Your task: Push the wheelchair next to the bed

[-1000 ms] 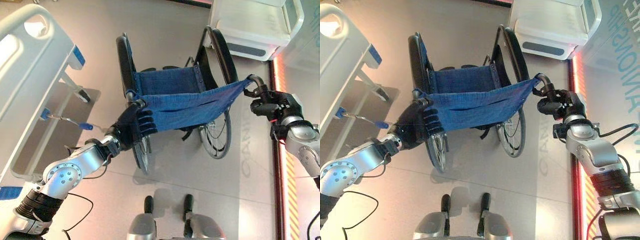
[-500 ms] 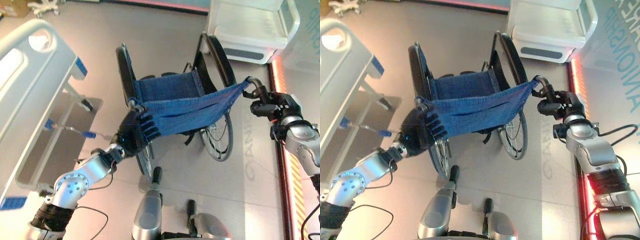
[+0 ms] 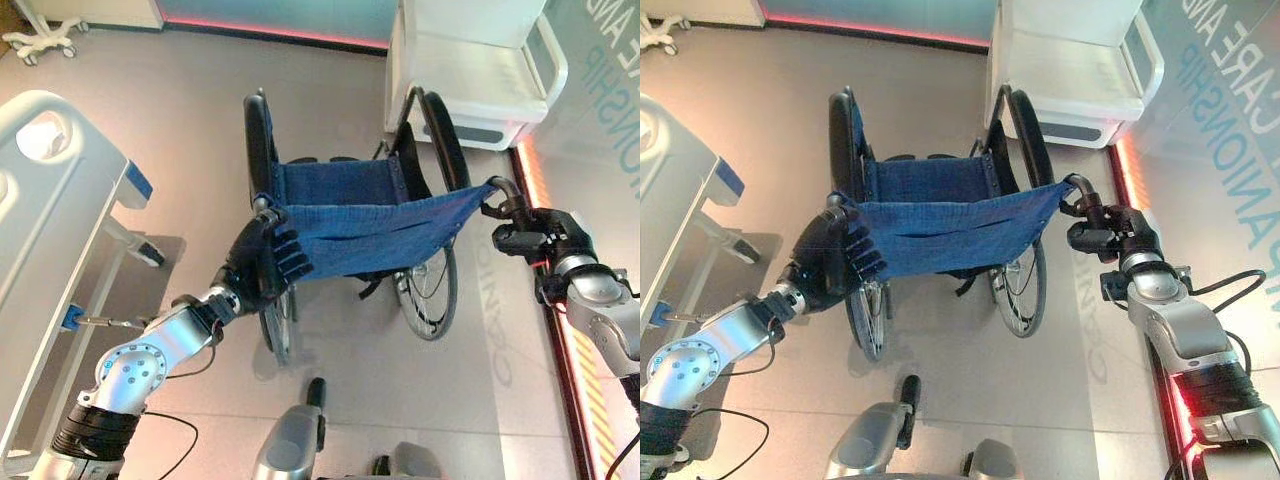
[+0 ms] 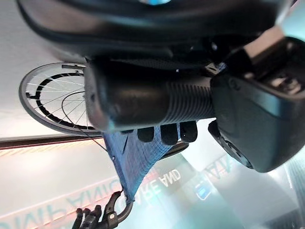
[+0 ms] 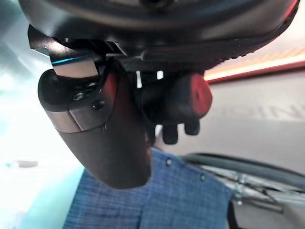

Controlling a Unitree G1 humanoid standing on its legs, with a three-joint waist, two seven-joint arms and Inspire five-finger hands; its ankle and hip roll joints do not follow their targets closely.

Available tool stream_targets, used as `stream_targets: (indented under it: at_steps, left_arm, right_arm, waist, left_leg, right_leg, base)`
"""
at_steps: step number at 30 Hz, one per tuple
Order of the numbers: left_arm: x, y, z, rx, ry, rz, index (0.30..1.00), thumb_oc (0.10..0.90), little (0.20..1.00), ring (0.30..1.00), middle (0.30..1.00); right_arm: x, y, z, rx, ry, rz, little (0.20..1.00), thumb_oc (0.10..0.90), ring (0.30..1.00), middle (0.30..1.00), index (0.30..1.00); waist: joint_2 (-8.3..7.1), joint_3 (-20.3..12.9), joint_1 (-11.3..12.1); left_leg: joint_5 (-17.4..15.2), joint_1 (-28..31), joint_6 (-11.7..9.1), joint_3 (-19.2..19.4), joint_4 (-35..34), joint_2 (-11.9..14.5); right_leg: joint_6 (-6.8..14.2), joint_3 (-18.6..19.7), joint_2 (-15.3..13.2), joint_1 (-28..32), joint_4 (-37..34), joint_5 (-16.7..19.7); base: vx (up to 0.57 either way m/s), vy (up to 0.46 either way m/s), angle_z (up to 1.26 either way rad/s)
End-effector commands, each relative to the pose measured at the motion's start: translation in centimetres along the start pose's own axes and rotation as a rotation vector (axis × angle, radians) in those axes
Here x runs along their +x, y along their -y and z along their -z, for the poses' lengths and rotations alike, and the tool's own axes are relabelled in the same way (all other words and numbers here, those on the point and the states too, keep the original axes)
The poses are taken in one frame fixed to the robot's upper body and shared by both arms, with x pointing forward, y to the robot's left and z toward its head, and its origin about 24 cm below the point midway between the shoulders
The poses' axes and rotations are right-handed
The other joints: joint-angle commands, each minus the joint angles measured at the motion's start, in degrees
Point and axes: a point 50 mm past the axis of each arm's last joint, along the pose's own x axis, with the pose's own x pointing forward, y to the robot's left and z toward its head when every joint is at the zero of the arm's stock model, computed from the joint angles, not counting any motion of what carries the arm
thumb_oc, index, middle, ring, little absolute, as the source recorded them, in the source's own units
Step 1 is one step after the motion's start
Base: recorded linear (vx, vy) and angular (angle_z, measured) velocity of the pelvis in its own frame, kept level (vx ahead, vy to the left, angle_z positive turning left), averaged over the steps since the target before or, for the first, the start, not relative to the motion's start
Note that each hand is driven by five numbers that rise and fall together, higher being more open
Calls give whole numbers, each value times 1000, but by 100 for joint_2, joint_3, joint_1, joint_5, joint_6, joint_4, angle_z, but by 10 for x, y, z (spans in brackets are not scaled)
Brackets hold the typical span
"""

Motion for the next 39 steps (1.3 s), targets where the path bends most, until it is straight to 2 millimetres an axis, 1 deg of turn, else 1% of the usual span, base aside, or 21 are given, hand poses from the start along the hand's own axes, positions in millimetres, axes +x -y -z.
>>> stream_targets:
  at_steps: [1,2,4,7,9,11,13,15,16,18,20,22,24,25,26,27,29,31,33,35,39]
  left_arm:
    - [-18,-5,-59,23,304,-31,300,400,300,300,300]
    - [-15,-2,-61,18,333,-23,300,400,300,300,300]
    - [-14,2,-64,19,357,-15,300,400,300,300,300]
    - [-12,8,-72,41,385,-20,300,400,300,300,300]
    - [-14,7,-70,48,366,-35,300,400,300,300,300]
    - [-16,4,-68,51,354,-42,300,400,300,300,300]
    - [-16,-3,-56,39,323,-55,300,400,300,300,300]
    - [-17,-6,-47,29,305,-66,300,400,300,300,300]
    - [-18,-6,-45,28,302,-68,300,400,300,300,300]
    - [-21,-7,-43,23,290,-76,300,400,300,300,300]
    - [-22,-8,-43,20,282,-79,300,400,300,300,300]
    - [-22,-9,-45,14,272,-84,300,400,300,300,300]
    - [-25,-12,-48,22,269,-98,300,400,300,300,300]
    - [-26,-13,-49,23,270,-101,300,400,300,300,300]
    - [-29,-17,-50,26,278,-117,300,400,300,300,300]
    - [-29,-18,-50,26,278,-121,300,400,300,300,300]
    - [-30,-26,-44,24,286,-148,300,400,300,300,300]
    - [-31,-30,-39,25,292,-154,300,400,300,300,300]
    - [-34,-33,-34,21,311,-156,300,400,300,300,300]
    - [-37,-34,-35,25,324,-159,300,400,300,300,300]
    - [-39,-39,-40,21,315,-199,300,400,300,300,300]
  right_arm:
    - [-5,-19,-38,-8,202,-171,300,400,300,300,300]
    - [-4,-19,-47,-14,230,-172,300,400,300,300,300]
    - [-4,-21,-54,-15,254,-175,300,400,300,300,300]
    - [-4,-28,-63,12,283,-191,300,400,300,300,300]
    - [-6,-29,-60,17,265,-201,300,400,300,300,300]
    - [-7,-26,-59,17,255,-206,300,400,300,300,300]
    - [-6,-21,-53,9,229,-205,300,400,300,300,300]
    - [-7,-18,-50,-17,208,-206,300,400,300,300,300]
    - [-8,-18,-50,-23,205,-206,300,400,300,300,300]
    - [-11,-15,-51,-50,193,-202,300,400,300,300,300]
    - [-10,-13,-53,-53,190,-202,300,400,300,300,300]
    - [-10,-12,-55,-52,185,-207,300,400,300,300,300]
    - [-11,-14,-58,-57,185,-226,300,400,300,300,300]
    - [-11,-15,-59,-58,185,-230,300,400,300,300,300]
    - [-10,-17,-60,-62,186,-246,300,400,300,300,300]
    - [-10,-18,-60,-63,186,-249,300,400,300,300,300]
    - [-8,-25,-54,-72,185,-270,300,400,300,300,300]
    - [-7,-28,-49,-77,186,-274,300,400,300,300,300]
    - [-8,-28,-42,-73,189,-284,300,400,300,300,300]
    - [-8,-29,-39,-68,194,-298,300,400,300,300,300]
    - [-10,-36,-30,-65,182,-336,300,400,300,300,300]
  waist:
    - [89,-582,104]
    - [103,-383,-12]
    - [114,-244,-121]
    - [116,-25,-466]
    - [103,-52,-561]
    - [112,-130,-589]
    - [123,-400,-618]
    - [142,-595,-674]
    - [144,-633,-688]
    - [141,-833,-726]
    - [129,-877,-709]
    - [84,-837,-623]
    - [60,-736,-484]
    - [54,-715,-457]
    - [94,-694,-371]
    - [86,-673,-339]
    - [234,-622,-129]
    - [296,-603,-29]
    - [300,-565,63]
    - [289,-630,106]
    - [223,-827,191]
  left_leg:
    - [9,-581,-470,332,618,-172]
    - [-3,-665,-555,269,979,-195]
    - [-225,-612,-532,201,1116,-217]
    - [-1076,-5,-425,176,1300,-138]
    - [-1386,361,-368,118,1361,-101]
    - [-1491,528,-314,60,1417,-81]
    - [-1157,606,-412,-79,1901,-37]
    - [-541,704,-635,-175,2503,64]
    - [-395,720,-683,-182,2647,100]
    - [225,692,-857,-211,3611,115]
    - [385,515,-895,-236,4051,33]
    - [281,137,-799,-213,4120,-62]
    - [48,-115,-628,-218,3080,-37]
    - [21,-94,-604,-204,2871,-22]
    - [140,-199,-606,-77,1717,134]
    - [176,-149,-616,-35,1549,142]
    - [876,-671,-831,162,183,336]
    - [1249,-827,-936,237,-381,428]
    - [1463,-907,-969,269,-584,442]
    - [1184,-783,-890,375,-842,440]
    - [581,-705,-600,438,-208,241]
  right_leg:
    - [-608,102,670,-121,-1545,1253]
    - [-544,304,557,-361,-1966,1726]
    - [-433,454,444,-601,-2189,2095]
    - [-21,669,166,-1385,-2657,2761]
    - [67,644,174,-1621,-2537,2847]
    - [19,628,259,-1608,-2403,2743]
    - [-225,639,435,-1464,-2142,2532]
    - [-465,566,558,-1370,-1888,2376]
    - [-516,515,581,-1338,-1862,2343]
    - [-787,303,683,-1164,-1799,2121]
    - [-878,251,742,-1087,-1735,2014]
    - [-906,260,827,-891,-1690,1929]
    - [-842,357,958,-632,-1705,1864]
    - [-830,384,971,-578,-1716,1846]
    - [-824,471,1125,-351,-1789,1708]
    - [-824,509,1131,-282,-1808,1678]
    - [-883,599,1407,200,-1946,1451]
    - [-902,655,1491,463,-1989,1338]
    - [-937,807,1511,798,-1989,1154]
    - [-863,900,1462,933,-1905,952]
    - [-764,945,1398,1103,-1311,496]
  base:
    - [122,-39,4]
    - [134,-46,-6]
    - [154,-80,-10]
    - [482,-243,83]
    - [642,-218,62]
    - [647,-201,36]
    - [672,-165,66]
    - [474,-88,66]
    - [372,-83,43]
    - [482,-124,42]
    - [438,-132,35]
    - [433,-119,1]
    - [444,-48,-10]
    - [579,-1,-15]
    - [378,22,-9]
    - [578,67,-14]
    - [546,87,-17]
    - [432,69,-35]
    - [492,99,-46]
    - [499,155,-47]
    - [491,152,-31]
